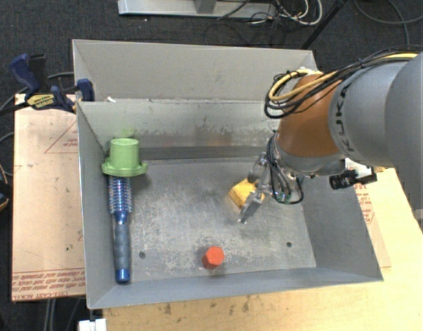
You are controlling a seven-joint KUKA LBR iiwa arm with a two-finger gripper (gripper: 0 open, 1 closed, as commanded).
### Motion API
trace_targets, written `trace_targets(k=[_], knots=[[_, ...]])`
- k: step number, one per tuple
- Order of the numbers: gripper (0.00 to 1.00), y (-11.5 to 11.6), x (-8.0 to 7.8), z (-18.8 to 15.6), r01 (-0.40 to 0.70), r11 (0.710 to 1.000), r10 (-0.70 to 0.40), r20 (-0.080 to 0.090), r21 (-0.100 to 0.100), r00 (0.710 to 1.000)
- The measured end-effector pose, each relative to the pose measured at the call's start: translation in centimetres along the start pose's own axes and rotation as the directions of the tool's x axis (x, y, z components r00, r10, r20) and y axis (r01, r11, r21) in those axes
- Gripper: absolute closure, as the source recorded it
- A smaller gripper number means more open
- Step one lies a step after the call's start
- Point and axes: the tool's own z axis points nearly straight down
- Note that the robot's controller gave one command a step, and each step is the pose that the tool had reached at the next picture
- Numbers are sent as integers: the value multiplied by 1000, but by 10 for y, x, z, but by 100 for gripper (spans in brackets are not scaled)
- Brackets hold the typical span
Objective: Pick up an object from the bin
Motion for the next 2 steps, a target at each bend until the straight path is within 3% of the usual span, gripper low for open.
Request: trace_targets(k=[1,2], knots=[[100,-3,1,1,-4,1000,4,-5,3,1000],[100,0,5,-77,-15,1000,15,1,0,1000]])
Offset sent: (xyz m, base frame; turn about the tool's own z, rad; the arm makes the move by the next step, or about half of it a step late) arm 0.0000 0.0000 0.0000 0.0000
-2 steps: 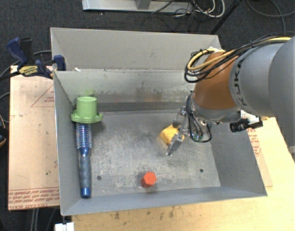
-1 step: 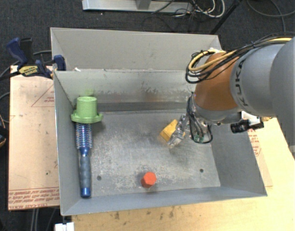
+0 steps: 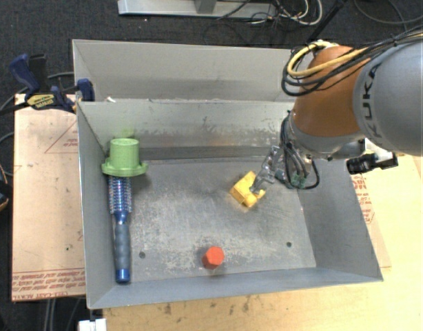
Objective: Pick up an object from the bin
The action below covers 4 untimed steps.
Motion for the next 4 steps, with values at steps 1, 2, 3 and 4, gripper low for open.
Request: trace_targets(k=[1,2,3,4], knots=[[0,-1,1,5,0,1000,0,-7,3,1000],[0,7,-12,82,-92,996,92,18,-8,996],[100,6,-8,87,-90,996,90,4,-2,996],[100,22,-7,-27,-39,999,39,1,-1,999]])
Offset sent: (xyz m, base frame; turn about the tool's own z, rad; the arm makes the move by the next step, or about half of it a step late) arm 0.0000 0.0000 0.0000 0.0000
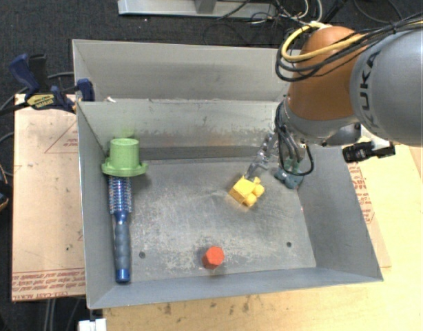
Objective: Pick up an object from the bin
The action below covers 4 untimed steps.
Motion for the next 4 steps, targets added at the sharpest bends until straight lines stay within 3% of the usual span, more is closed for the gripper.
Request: trace_targets(k=[1,2,3,4], knots=[[0,-1,2,5,-1,1000,1,-8,4,1000],[0,-25,15,109,14,1000,-14,13,-4,1000],[100,-27,22,117,14,1000,-14,-8,4,1000],[100,-46,-24,138,61,998,-61,-10,-2,998]])
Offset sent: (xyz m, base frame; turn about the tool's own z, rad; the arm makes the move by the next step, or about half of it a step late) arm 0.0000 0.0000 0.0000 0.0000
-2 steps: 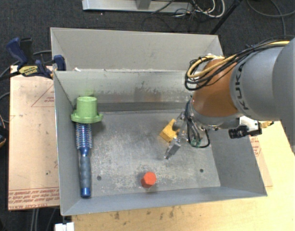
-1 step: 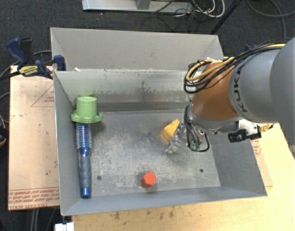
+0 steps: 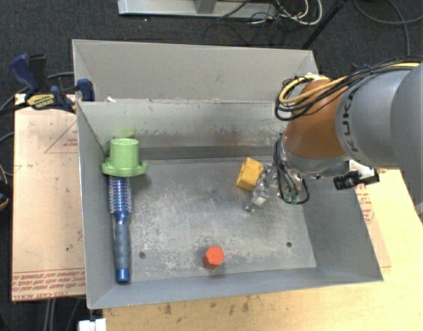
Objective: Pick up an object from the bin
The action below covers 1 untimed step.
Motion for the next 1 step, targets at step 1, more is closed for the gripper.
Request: trace_targets(k=[1], knots=[[100,-6,1,-8,-38,999,38,4,4,999]])
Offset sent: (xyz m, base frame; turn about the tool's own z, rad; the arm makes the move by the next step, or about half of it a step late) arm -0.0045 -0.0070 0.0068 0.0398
